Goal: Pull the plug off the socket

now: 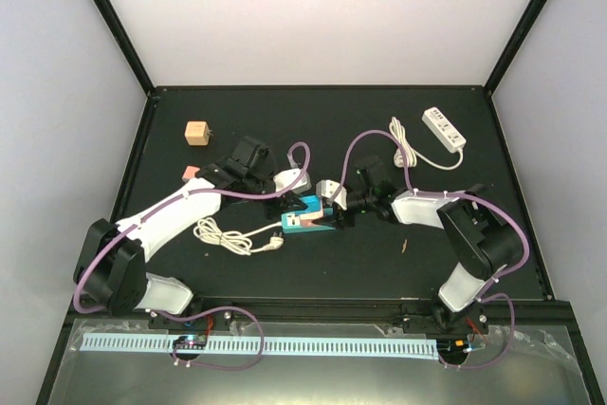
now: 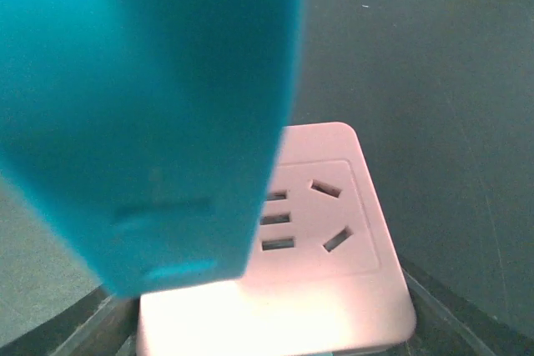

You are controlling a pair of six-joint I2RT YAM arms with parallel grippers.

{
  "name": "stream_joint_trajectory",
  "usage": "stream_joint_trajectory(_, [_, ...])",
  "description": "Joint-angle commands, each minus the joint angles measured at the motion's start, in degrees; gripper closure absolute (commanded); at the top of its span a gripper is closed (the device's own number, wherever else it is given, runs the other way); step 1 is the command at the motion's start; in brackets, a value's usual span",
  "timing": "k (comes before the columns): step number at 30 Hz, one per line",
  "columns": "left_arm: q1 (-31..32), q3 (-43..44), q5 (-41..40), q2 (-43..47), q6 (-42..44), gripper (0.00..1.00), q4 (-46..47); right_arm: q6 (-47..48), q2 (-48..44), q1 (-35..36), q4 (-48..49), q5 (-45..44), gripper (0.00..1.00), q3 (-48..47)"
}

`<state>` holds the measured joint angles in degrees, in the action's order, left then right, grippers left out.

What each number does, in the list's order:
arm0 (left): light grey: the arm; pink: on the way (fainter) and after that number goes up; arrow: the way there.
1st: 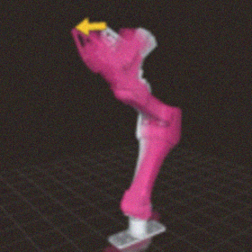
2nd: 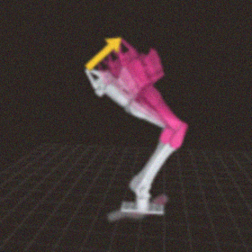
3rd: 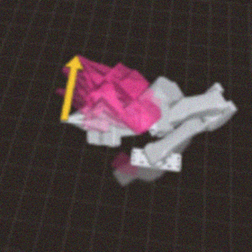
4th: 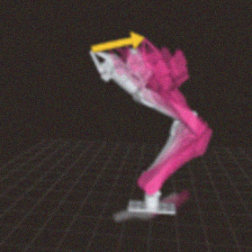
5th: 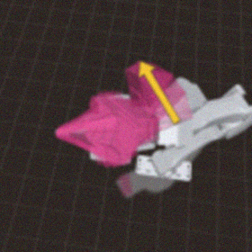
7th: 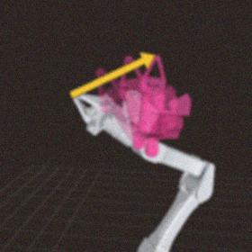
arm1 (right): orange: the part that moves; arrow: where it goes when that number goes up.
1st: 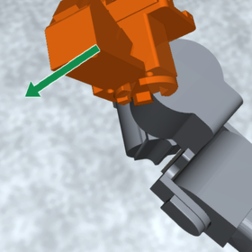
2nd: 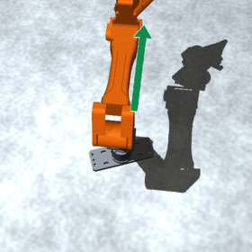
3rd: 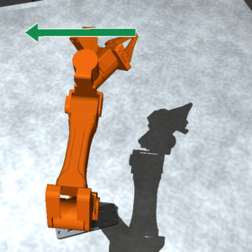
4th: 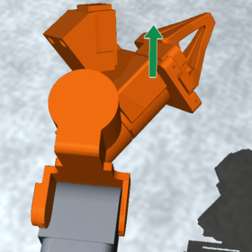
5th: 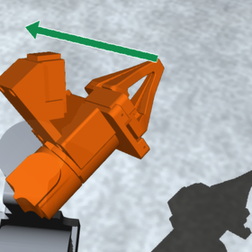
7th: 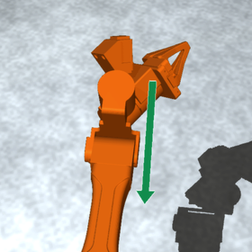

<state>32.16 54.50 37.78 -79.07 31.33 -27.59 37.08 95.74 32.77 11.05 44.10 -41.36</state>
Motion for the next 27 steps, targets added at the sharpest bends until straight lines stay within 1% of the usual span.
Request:
stream_joint_trajectory(1, [-1.8,0.8,3.0,2.0,0.6,0.98,-1.5,-0.2,-0.6,-0.1,0.8,-3.1,0.29,0.4])
stream_joint_trajectory(3, [-2.5,1.1,3.7,2.4,0.1,0.98,-1.6,-0.6,-1.2,0.0,0.9,-2.7,0.24,0.2])
stream_joint_trajectory(5, [-3.5,1.6,4.6,2.7,-0.8,0.99,-1.7,-1.1,-2.4,-0.1,0.9,-2.3,0.22,0.0])
stream_joint_trajectory(13, [-7.6,4.4,10.2,3.0,-3.5,0.98,-4.1,-5.1,-6.2,-0.1,-2.2,-0.4,0.18,-5.1])
stream_joint_trajectory(16, [-9.3,5.1,12.2,3.7,-4.3,0.99,-4.6,-5.7,-7.1,-0.1,-4.2,0.6,0.18,-7.0])
stream_joint_trajectory(20, [-11.3,5.8,13.3,5.2,-4.1,0.99,-5.2,-4.1,-9.2,-0.1,-9.1,3.5,0.21,-8.6])
stream_joint_trajectory(24, [-11.7,6.5,15.1,5.3,-0.6,0.99,-7.6,-3.2,-10.3,-0.2,-16.9,7.8,0.28,-12.3])
stream_joint_trajectory(27, [-11.7,7.3,17.0,5.3,2.0,0.99,-10.0,-5.9,-10.5,-0.2,-20.1,10.2,0.31,-14.7])
